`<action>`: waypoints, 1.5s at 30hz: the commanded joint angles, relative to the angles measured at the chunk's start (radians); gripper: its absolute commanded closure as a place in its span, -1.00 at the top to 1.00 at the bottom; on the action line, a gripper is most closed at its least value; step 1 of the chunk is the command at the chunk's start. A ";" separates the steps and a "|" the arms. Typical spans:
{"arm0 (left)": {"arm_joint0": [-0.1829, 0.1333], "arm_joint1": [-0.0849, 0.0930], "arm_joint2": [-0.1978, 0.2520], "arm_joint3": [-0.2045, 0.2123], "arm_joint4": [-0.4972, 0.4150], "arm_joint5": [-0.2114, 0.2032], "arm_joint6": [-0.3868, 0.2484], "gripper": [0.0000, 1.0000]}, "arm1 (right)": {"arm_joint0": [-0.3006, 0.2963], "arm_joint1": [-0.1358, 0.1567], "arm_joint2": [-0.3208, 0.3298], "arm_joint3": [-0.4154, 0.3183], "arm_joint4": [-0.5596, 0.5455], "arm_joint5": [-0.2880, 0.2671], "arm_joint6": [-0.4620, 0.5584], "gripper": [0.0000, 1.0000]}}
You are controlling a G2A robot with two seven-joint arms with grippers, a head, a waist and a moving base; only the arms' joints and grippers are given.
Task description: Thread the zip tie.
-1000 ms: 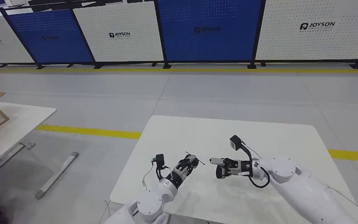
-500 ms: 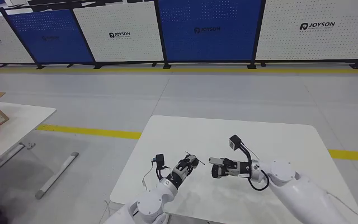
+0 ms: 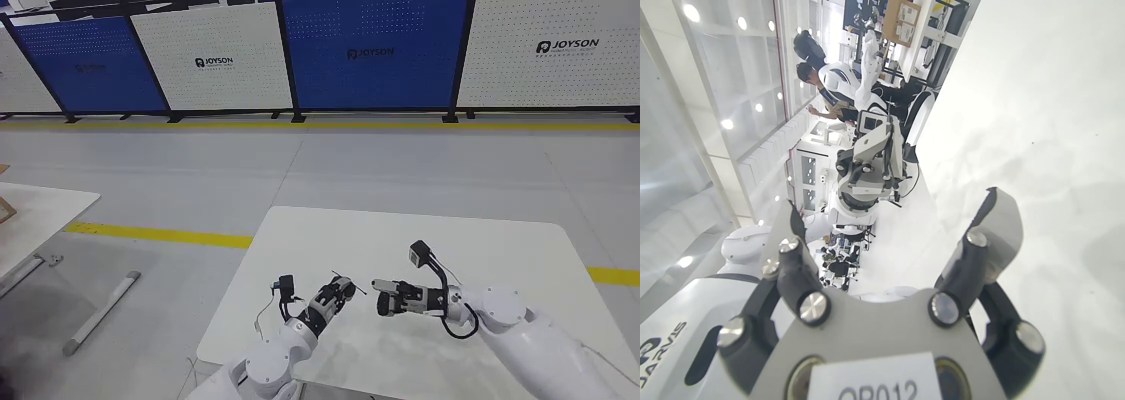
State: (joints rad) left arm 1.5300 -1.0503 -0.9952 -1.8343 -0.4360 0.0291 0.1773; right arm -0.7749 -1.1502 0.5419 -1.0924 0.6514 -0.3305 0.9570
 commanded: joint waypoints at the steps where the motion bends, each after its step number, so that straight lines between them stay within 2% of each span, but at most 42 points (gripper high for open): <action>1: -0.002 -0.003 0.004 0.002 0.002 0.000 0.001 -1.00 | -0.005 -0.002 0.005 -0.018 -0.010 0.009 -0.009 1.00; 4: -0.002 -0.008 0.005 0.005 -0.009 -0.002 -0.002 -1.00 | -0.008 -0.010 0.016 -0.019 0.018 0.020 0.018 1.00; 6: -0.001 -0.012 0.000 0.005 -0.027 -0.007 0.014 -1.00 | -0.005 -0.016 0.022 -0.006 0.013 0.023 -0.014 1.00; 13: -0.001 -0.012 0.000 0.006 -0.027 -0.007 0.013 -1.00 | -0.008 -0.016 0.022 -0.008 0.014 0.025 -0.018 1.00; 18: -0.005 -0.019 0.001 0.016 -0.022 -0.010 0.005 -1.00 | -0.031 -0.013 0.048 -0.029 -0.006 0.047 -0.019 1.00; 19: -0.005 -0.020 0.001 0.016 -0.022 -0.011 0.003 -1.00 | -0.034 -0.013 0.053 -0.031 -0.010 0.050 -0.018 0.70; 20: -0.005 -0.021 0.000 0.015 -0.024 -0.011 0.002 -1.00 | -0.037 -0.013 0.058 -0.033 -0.014 0.055 -0.017 0.18; 21: -0.004 -0.022 -0.002 0.014 -0.027 -0.012 0.000 -1.00 | -0.039 -0.014 0.061 -0.034 -0.016 0.058 -0.016 0.02; 22: -0.003 -0.023 -0.005 0.014 -0.029 -0.012 -0.002 -1.00 | -0.041 -0.015 0.065 -0.034 -0.018 0.060 -0.016 -0.02; 24: 0.000 -0.025 -0.010 0.011 -0.030 -0.013 -0.004 -1.00 | -0.045 -0.017 0.072 -0.034 -0.021 0.063 -0.014 -0.26; 27: 0.005 -0.027 -0.014 0.008 -0.026 -0.014 -0.008 -1.00 | -0.048 -0.022 0.079 -0.030 -0.026 0.068 -0.009 -0.42; 30: 0.009 -0.029 -0.018 0.007 -0.023 -0.014 -0.011 -1.00 | -0.049 -0.027 0.085 -0.026 -0.033 0.074 -0.006 -0.42; 31: 0.010 -0.030 -0.020 0.007 -0.020 -0.015 -0.012 -1.00 | -0.050 -0.029 0.088 -0.025 -0.035 0.076 -0.006 -0.52; 36: 0.013 -0.034 -0.025 0.008 -0.013 -0.015 -0.020 -1.00 | -0.051 -0.036 0.098 -0.020 -0.045 0.090 0.001 -0.66; 40: 0.017 -0.037 -0.029 0.007 -0.008 -0.015 -0.026 -1.00 | -0.054 -0.042 0.107 -0.016 -0.049 0.095 0.008 -1.00; 45: 0.019 -0.042 -0.034 0.007 -0.003 -0.013 -0.030 -1.00 | -0.056 -0.049 0.119 -0.010 -0.055 0.098 0.018 -1.00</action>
State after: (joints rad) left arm 1.5489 -1.0914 -1.0285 -1.8272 -0.4413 0.0153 0.1486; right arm -0.8308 -1.1978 0.6591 -1.1036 0.5972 -0.2333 0.9728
